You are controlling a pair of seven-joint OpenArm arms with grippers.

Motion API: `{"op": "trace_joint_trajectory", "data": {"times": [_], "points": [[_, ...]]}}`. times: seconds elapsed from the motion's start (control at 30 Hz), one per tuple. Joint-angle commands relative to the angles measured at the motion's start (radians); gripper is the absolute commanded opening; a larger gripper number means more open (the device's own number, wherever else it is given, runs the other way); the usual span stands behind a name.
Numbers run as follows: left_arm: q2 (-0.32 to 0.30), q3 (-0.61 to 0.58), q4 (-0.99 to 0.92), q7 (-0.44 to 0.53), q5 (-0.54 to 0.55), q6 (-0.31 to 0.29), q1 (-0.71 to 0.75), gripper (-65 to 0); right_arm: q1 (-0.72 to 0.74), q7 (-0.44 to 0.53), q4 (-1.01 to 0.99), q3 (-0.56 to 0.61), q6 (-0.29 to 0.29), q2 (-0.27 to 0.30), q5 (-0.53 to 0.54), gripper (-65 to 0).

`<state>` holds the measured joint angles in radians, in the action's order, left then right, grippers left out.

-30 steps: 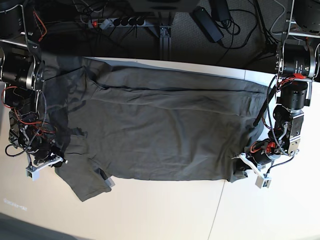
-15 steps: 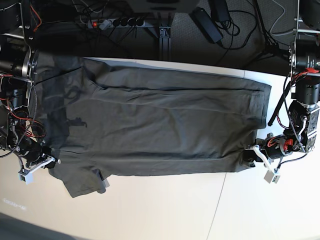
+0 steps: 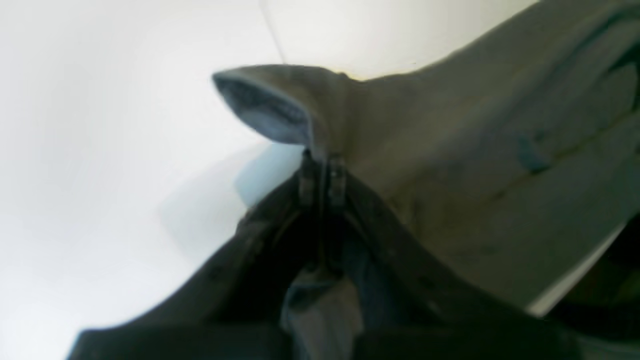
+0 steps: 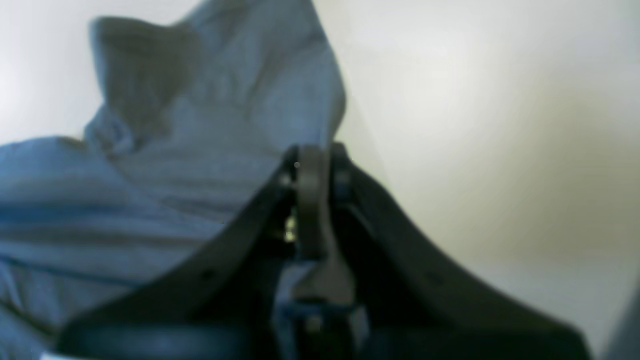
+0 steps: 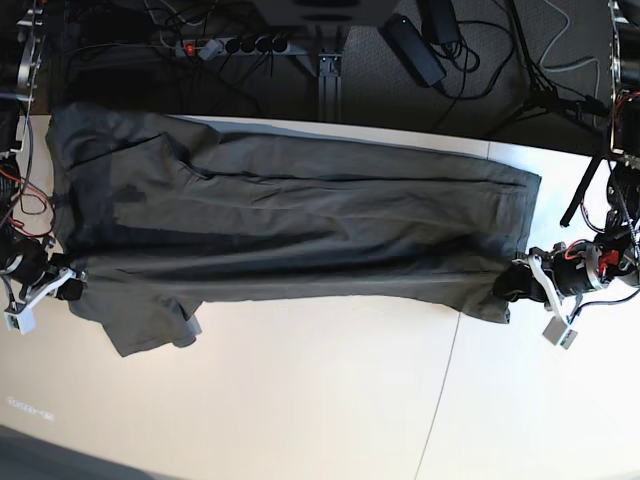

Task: Fold the T-shirt properly
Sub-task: 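Lift both hem corners and fold them over toward the collar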

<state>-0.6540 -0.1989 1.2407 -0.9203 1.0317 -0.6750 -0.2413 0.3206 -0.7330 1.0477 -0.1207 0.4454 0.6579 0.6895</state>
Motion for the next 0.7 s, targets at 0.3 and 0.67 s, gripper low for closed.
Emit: {"op": "trace_joint_trajectory", "data": {"times": [0.3,0.67], "points": [[-0.053,0.008,0.083,-0.018,0.015,-0.023,0.034,-65.0,-0.126,-0.028,0.102,-0.13,0.068,0.076,0.077,-65.0],[-0.052,0.008,0.083,-0.081,0.031,-0.023,0.053,-65.0,-0.235,0.029,0.1,-0.132,0.067,0.071,0.016,-53.9]]}}
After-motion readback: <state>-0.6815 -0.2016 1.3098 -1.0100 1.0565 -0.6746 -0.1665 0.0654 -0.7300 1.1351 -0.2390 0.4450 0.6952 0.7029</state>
